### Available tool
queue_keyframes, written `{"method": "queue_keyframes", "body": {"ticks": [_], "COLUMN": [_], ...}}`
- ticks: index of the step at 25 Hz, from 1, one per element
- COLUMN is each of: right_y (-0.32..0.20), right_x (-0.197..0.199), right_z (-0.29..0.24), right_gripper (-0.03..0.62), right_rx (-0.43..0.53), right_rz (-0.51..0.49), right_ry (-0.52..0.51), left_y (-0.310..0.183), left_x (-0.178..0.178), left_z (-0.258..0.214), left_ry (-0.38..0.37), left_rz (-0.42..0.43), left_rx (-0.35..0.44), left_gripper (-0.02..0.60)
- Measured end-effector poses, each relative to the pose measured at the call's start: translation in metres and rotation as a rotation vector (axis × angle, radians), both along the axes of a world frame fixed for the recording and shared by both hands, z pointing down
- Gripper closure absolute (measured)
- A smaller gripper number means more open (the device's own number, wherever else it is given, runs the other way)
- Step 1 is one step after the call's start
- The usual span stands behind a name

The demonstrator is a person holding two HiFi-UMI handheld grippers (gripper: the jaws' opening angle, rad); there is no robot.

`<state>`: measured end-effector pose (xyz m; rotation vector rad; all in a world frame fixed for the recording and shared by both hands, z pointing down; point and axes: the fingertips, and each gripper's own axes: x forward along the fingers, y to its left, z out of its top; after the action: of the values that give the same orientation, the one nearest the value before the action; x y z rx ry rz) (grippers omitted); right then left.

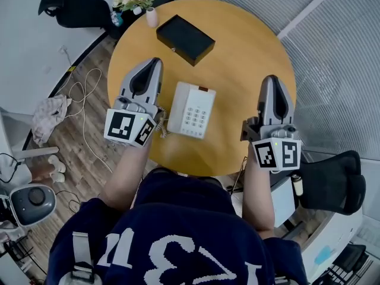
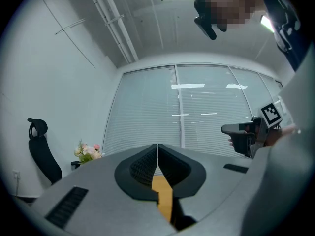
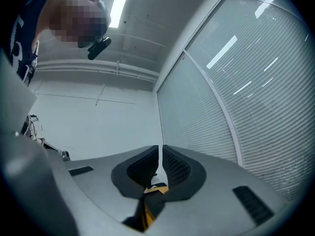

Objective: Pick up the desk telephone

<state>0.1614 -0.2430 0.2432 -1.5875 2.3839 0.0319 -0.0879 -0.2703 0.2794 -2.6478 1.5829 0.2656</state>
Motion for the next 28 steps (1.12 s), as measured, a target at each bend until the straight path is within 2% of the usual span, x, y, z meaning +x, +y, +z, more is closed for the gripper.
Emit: {"method": "queue_keyframes", "body": {"ticks": [10, 16, 20, 21, 23, 28], "right_y": [-0.018, -0.03, -0.032, -0.032, -0.032, -0.024], "right_x": [-0.018, -0.017, -0.018, -0.02, -0.023, -0.032], "right_z": [0.036, 0.092, 0.141, 0.153, 0.18, 0.244], "right_gripper": [0.565, 0.565, 0.565, 0.563, 0.563, 0.559], "right_rx": [-0.093, -0.218, -0.336, -0.367, -0.434, -0.598], "right_rz": [0.038, 0.042, 0.016, 0.006, -0.012, -0.05], "right_ry": [0.033, 0.061, 0.046, 0.046, 0.058, 0.08], "left_y": [-0.02, -0.027, -0.026, -0.027, -0.027, -0.023], "left_x": [-0.012, -0.001, 0.003, 0.005, 0.007, 0.012], "left_z": [0.031, 0.067, 0.094, 0.104, 0.126, 0.182], "left_ry": [-0.006, 0.035, 0.028, 0.027, 0.033, 0.042], "left_rz": [0.036, 0.117, 0.158, 0.166, 0.18, 0.215], "left_rx": [-0.071, -0.173, -0.239, -0.265, -0.337, -0.518], "left_gripper": [0.565, 0.563, 0.56, 0.539, 0.439, 0.363]}}
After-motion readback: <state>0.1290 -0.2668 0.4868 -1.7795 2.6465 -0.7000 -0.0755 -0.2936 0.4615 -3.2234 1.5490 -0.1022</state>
